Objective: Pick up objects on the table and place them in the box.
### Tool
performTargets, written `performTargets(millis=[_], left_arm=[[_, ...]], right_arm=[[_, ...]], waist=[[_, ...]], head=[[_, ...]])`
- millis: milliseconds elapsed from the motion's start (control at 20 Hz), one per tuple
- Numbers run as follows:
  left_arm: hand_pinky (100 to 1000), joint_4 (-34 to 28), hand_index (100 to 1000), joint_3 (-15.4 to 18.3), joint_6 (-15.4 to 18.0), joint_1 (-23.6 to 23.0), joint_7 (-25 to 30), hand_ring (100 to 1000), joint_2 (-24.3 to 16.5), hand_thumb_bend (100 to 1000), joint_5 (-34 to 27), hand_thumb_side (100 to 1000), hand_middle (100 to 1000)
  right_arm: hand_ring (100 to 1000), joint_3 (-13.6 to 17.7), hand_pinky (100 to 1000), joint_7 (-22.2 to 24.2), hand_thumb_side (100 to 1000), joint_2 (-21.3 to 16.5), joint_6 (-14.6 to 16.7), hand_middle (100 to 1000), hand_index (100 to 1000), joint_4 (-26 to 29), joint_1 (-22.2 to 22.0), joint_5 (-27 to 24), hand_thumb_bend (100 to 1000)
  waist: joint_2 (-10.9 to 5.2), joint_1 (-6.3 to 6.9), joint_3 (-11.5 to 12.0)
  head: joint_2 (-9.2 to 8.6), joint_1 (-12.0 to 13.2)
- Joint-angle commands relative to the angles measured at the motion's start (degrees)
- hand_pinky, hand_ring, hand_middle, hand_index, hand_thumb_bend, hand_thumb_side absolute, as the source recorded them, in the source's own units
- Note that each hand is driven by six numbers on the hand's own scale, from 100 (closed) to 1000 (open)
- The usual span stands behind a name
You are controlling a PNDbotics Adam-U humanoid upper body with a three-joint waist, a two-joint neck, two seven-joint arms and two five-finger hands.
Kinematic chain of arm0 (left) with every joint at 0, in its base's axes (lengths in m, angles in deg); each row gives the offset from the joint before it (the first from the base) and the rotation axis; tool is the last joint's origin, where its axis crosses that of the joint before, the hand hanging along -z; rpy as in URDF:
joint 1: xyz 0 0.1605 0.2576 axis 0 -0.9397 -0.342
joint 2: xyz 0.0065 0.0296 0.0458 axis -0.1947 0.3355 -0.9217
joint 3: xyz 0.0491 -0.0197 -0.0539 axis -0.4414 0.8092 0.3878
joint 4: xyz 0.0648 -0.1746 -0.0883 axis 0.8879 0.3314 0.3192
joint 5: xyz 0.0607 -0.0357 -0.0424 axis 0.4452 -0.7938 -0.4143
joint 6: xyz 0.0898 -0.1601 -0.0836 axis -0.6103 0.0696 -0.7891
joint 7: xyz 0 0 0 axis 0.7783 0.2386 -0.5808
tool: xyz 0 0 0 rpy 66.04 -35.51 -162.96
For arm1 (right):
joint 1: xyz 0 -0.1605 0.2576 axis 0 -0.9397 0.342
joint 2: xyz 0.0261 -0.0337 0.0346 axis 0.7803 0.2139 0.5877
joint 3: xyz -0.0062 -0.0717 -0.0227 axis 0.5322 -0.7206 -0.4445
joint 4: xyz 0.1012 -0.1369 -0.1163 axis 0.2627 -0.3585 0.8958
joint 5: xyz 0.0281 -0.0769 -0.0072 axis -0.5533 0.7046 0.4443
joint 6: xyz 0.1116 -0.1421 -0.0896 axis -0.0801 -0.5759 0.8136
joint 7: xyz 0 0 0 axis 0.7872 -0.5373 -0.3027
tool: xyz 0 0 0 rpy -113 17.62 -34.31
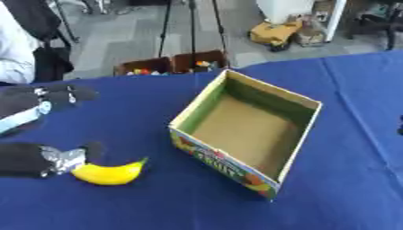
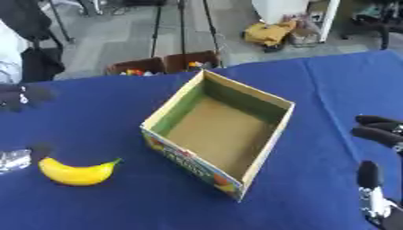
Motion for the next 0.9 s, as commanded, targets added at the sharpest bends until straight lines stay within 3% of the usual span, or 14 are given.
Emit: performTargets(millis=[50,150,300,550,650,700,750,900], left_arm=[[847,-0.72,1000,-0.36,-0.26,0.08,2.10,894,-1.49,164,0.39,625,960],[827,-0.72,1000,-0.79,-0.49,-0.10,2.68,875,-1.43,100,0.47,573,935],[806,-0.72,1000,-1.23,-0.90,-0.28,2.32,863,-1.28,100,0.30,525,922],[798,-0.72,1000,-1.77,-1.52,-0.52,1.95,865,-1.14,100,-0.39,520,930],[792,-0.72,1000,-2.21,-1.60,-0.79,2.33,864,-1.11,189,-0.26,577,942],[790,-0.72,1000,-2.37,-1.60,-0.87,2.52,862,-1.07,312,0.04,618,937],[788,-0.72,1000,-2.50,-1.56,-0.92,2.65,860,-1.01,376,0.42,647,932],[778,-0.72,999,-2.80,-1.80,-0.99,2.57,852,-0.74,386,1.57,640,912]], right_arm=[[728,-0.01,626,-9.59,857,-0.92,9.99,575,744,0.87,0.27,-0.44,100],[728,-0.06,626,-9.50,858,-0.81,9.97,574,743,0.87,0.34,-0.44,100],[728,-0.09,626,-9.41,859,-0.65,9.93,572,740,0.87,0.39,-0.43,100],[728,-0.13,626,-9.30,859,-0.52,9.91,571,739,0.87,0.45,-0.39,100],[727,-0.20,625,-9.24,860,-0.43,9.90,568,734,0.87,0.50,-0.43,100],[727,-0.23,625,-9.19,860,-0.39,9.89,567,733,0.87,0.53,-0.43,100],[727,-0.26,625,-9.13,861,-0.35,9.88,566,732,0.87,0.54,-0.41,100],[726,-0.31,625,-9.02,861,-0.23,9.87,564,730,0.87,0.60,-0.39,100]], waist=[[-0.62,-0.18,-0.12],[-0.51,-0.22,-0.20],[-0.37,-0.28,-0.30],[-0.27,-0.30,-0.37],[-0.19,-0.31,-0.45],[-0.15,-0.32,-0.50],[-0.12,-0.32,-0.53],[-0.02,-0.33,-0.68]], head=[[-0.43,0.23],[-0.49,0.27],[-0.57,0.30],[-0.55,0.37],[-0.60,0.41],[-0.64,0.43],[-0.68,0.44],[-0.78,0.45]])
